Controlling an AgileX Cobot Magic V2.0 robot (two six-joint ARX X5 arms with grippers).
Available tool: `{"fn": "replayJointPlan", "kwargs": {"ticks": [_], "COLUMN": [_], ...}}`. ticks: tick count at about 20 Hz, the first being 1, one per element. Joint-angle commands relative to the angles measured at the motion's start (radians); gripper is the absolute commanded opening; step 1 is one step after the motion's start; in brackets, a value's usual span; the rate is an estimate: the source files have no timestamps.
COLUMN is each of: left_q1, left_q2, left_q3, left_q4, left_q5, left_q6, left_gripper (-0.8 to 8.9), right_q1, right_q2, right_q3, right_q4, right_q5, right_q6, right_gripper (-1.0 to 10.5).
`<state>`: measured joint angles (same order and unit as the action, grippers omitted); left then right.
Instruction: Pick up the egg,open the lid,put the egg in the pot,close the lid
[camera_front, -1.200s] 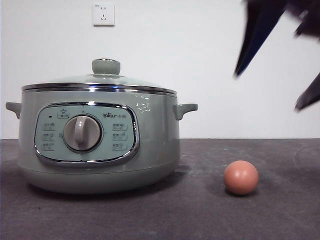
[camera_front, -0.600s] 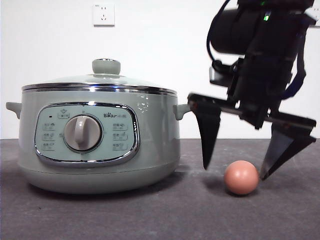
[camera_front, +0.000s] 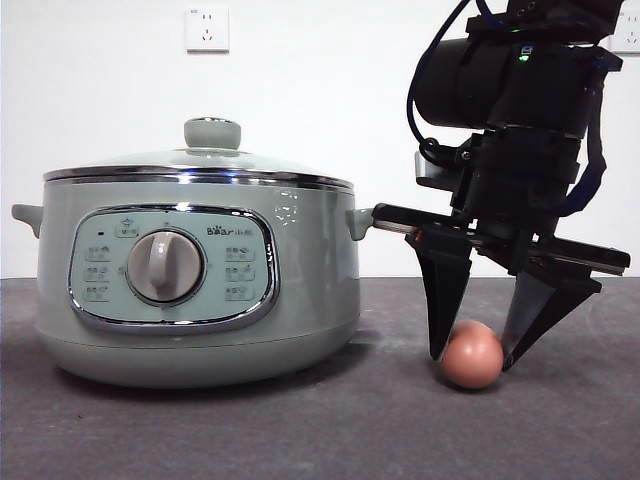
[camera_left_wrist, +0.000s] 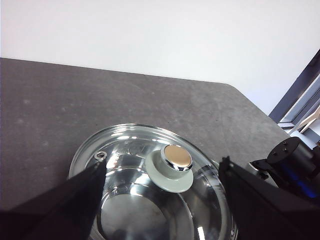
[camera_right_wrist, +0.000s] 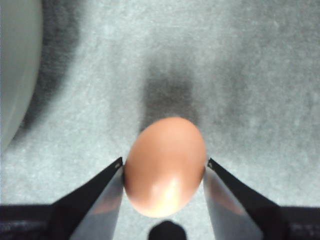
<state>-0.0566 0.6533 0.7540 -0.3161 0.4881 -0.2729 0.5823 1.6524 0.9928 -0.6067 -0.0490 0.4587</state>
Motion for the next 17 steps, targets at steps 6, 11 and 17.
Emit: {"fn": "replayJointPlan", "kwargs": {"ticks": [6, 11, 17], "left_q1": [-0.037, -0.139, -0.33], "left_q2": [0.021, 0.137, 0.373], "left_q3": [0.002, 0.008, 0.107], "left_q4": [0.064, 0.145, 0.167], "left_q5": [-0.016, -0.115, -0.317], "left_q6": [0.013, 0.016, 0.151], "left_gripper": [3.81, 3.87, 3.86], "right_q1": [-0.003, -0.034, -0.125], "right_q2": [-0.081, -0.265, -0.441], "right_q3": [0.0, 0.0, 0.0], "right_q4": [-0.013, -0.104, -0.237], "right_q5": [0.037, 0.098, 0.135], "right_q6": [-0.082, -0.158, -0.2], "right_gripper": [-0.1, -0.1, -0.1]}}
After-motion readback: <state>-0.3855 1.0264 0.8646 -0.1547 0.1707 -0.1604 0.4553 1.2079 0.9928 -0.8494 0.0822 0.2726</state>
